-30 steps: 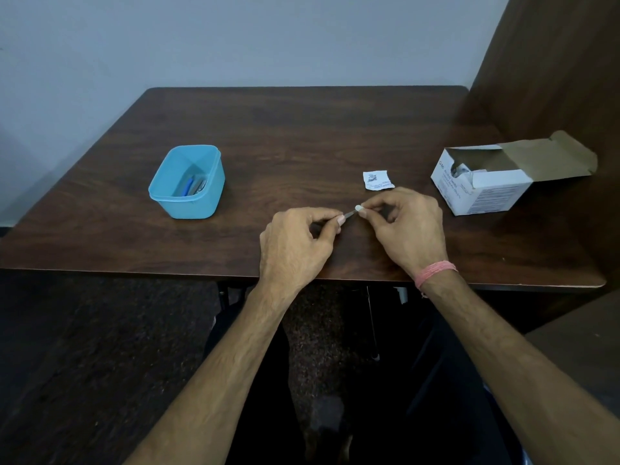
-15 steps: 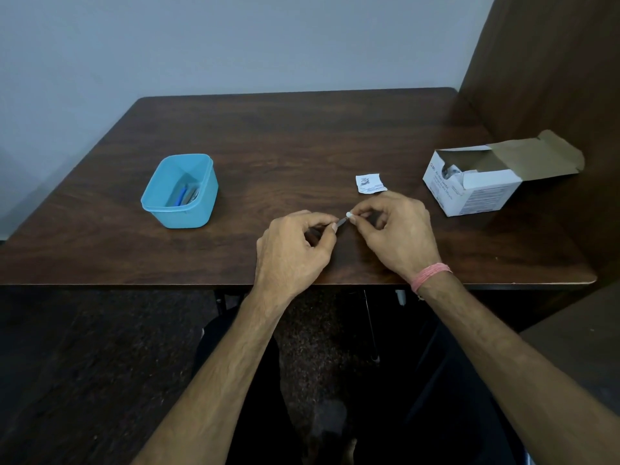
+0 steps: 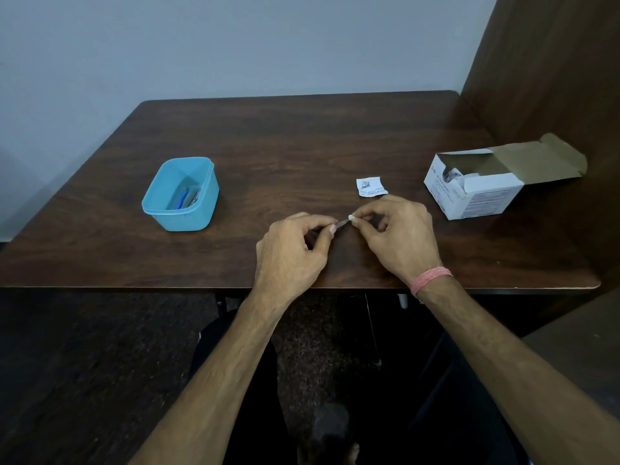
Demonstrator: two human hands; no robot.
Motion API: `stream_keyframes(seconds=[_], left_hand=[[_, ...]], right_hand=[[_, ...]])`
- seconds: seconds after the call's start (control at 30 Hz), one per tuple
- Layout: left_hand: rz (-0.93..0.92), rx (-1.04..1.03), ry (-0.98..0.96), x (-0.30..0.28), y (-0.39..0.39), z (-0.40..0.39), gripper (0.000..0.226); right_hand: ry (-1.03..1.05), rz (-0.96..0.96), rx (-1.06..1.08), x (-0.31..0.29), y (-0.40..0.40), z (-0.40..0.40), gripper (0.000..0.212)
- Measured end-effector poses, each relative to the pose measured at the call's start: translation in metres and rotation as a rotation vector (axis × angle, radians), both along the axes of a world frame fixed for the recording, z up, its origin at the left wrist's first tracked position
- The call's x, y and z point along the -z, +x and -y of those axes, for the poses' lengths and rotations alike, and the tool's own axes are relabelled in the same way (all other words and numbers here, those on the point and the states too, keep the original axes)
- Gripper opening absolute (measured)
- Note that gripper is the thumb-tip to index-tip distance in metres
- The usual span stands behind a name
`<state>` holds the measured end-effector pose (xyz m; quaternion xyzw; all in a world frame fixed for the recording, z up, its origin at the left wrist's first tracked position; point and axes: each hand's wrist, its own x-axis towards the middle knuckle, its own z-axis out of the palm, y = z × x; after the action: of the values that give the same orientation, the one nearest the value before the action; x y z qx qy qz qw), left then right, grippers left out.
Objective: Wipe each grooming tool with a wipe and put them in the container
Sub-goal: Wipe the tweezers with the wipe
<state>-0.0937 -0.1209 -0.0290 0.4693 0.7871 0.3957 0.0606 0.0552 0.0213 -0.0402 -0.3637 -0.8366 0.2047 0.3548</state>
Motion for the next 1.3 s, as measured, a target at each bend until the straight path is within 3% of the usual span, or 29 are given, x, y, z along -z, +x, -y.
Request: stream_keyframes(seconds=[0.53, 1.3], left_hand=[[0.093, 0.034, -0.035, -0.0041, 0.0004, -0.0012, 0.015], [0.114, 0.060, -0.045, -0.0091, -0.0001, 0.0017, 0.022]], right_hand=[[0.013, 0.026, 0.050, 0.0008, -0.0024, 0.0012, 0.004], [0.205, 0.056, -0.116, 0.0063, 0.0006, 0.0086, 0.008]])
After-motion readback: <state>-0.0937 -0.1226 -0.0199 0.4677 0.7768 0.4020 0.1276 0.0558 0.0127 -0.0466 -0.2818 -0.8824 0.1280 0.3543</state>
